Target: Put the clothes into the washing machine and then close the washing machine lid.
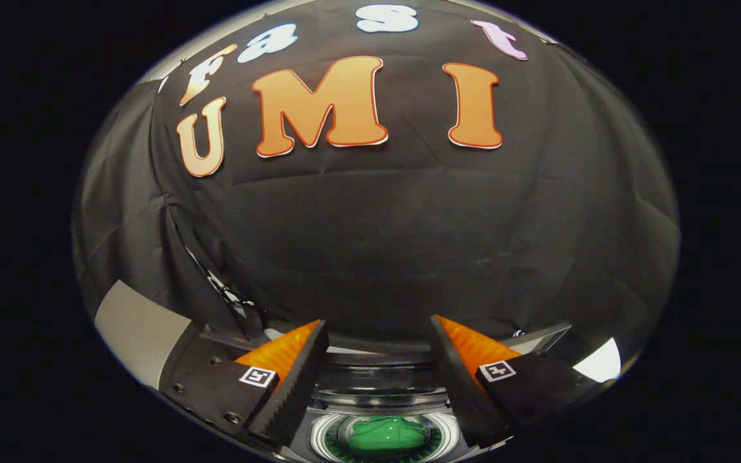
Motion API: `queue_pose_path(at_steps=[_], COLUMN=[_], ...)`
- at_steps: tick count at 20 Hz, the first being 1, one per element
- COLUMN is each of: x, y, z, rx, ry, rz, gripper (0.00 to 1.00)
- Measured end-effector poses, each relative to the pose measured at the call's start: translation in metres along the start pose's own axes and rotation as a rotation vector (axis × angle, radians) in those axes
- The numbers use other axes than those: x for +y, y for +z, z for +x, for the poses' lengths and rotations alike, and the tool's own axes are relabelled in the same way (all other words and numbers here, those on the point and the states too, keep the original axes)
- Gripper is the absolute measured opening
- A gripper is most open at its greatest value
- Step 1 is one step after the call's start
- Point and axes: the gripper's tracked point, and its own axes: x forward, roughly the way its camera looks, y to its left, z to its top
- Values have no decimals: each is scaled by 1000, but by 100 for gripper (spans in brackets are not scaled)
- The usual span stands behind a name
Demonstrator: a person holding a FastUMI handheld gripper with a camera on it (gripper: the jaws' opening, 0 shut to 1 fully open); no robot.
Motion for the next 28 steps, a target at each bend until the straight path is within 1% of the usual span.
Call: queue_pose_path(at_steps=[1,4,9,13,19,23,25,28], x=[1,0,1,4,8,8,-2,1], y=[1,-5,-18,-35,-74,-113,-152,-212], z=[0,-8,-38,-65,-105,-125,-130,-134], rx=[-16,-35,-60,-69,-63,-46,27,97], ry=[0,-15,-49,-44,-31,-32,-76,-80], rz=[15,-5,-8,-17,-12,-7,-37,-54], gripper=[100,100,100,100,100,100,100,100])
